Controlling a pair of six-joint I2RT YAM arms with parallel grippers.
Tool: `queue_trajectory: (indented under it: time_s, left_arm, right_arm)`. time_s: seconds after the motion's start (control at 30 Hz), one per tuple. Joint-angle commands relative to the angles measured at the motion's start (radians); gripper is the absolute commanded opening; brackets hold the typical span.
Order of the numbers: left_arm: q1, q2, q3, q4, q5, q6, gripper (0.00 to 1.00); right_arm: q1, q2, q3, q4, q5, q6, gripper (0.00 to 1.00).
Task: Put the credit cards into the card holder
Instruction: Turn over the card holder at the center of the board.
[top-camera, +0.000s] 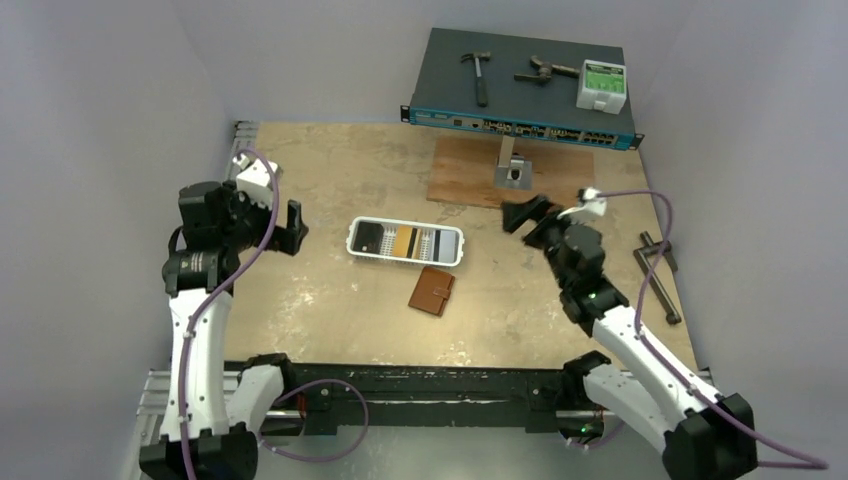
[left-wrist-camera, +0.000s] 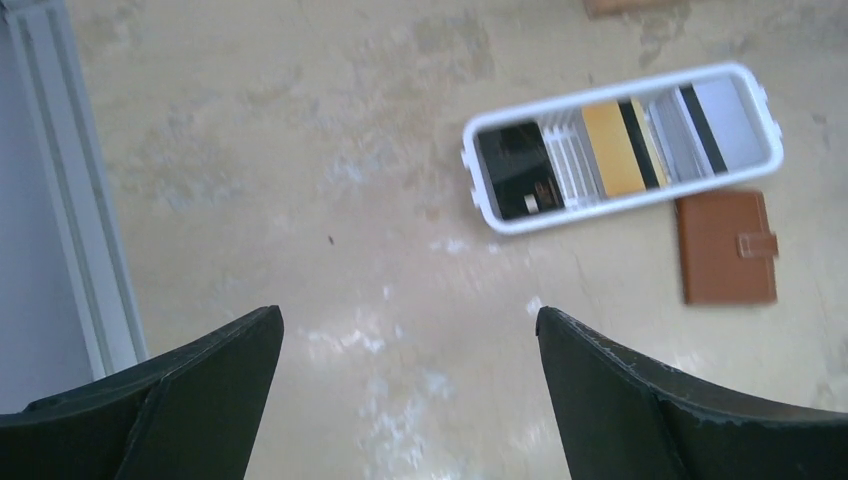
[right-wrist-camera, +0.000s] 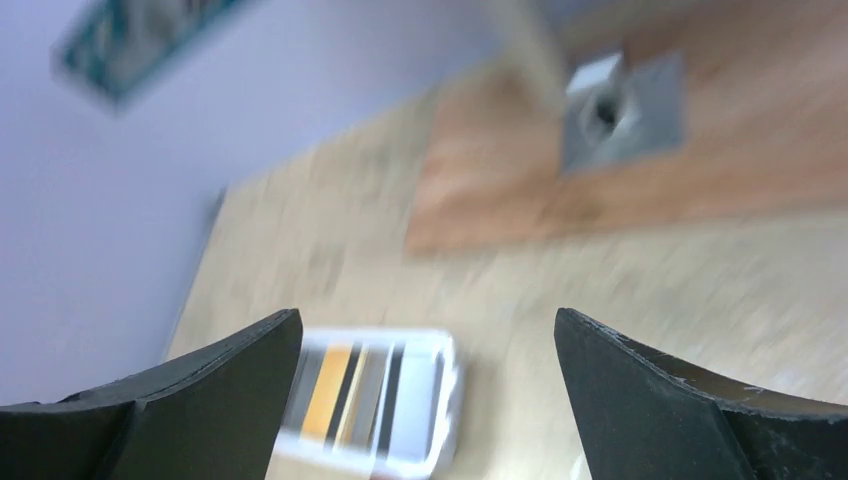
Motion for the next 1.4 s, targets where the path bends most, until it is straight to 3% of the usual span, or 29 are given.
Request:
queue_trajectory:
  time_s: [0.0, 0.1, 0.27, 0.47, 0.67, 0.83, 1.0, 1.17, 1.37]
  left_arm:
    - [0.018, -0.107, 0.037, -0.448, 0.026, 0.102, 1.00]
    - [0.018, -0.165, 0.038, -0.523, 0.040, 0.146, 1.00]
    - [0.018, -0.179, 0.065, -0.584, -0.010, 0.175, 1.00]
    - [0.018, -0.151, 0.056, -0.607, -0.012, 0.237, 0.99]
    - [0.003, -0.123, 0.068, -0.570, 0.085, 0.270, 0.90]
    - [-0.030, -0.096, 0.084, -0.576, 0.034, 0.306, 0.88]
    - [-0.030, -0.111, 0.044, -0.575, 0.006, 0.354, 0.88]
    - [-0.031, -0.126, -0.014, -0.537, 0.025, 0.394, 0.88]
    - [-0.037, -0.102, -0.032, -0.503, 0.037, 0.426, 0.85]
  right_arm:
    - [0.286, -0.063, -0.057, -0.241, 0.125, 0.096, 0.99]
    - [0.442, 0.014, -0.071, -0.259, 0.202, 0.136, 0.99]
    - [0.614, 0.279, -0.004, -0.238, 0.262, 0.170, 0.99]
    - [0.622, 0.423, -0.026, -0.070, 0.155, 0.193, 0.99]
    - [0.615, 0.494, -0.142, 0.212, 0.021, 0.225, 0.95]
    - [0.599, 0.621, -0.156, 0.324, -0.017, 0.267, 0.93]
    - [0.506, 0.746, -0.183, 0.456, -0.105, 0.324, 0.90]
    - [0.499, 0.815, -0.174, 0.436, -0.051, 0.344, 0.82]
    - [0.551, 0.883, -0.138, 0.314, 0.077, 0.407, 0.58]
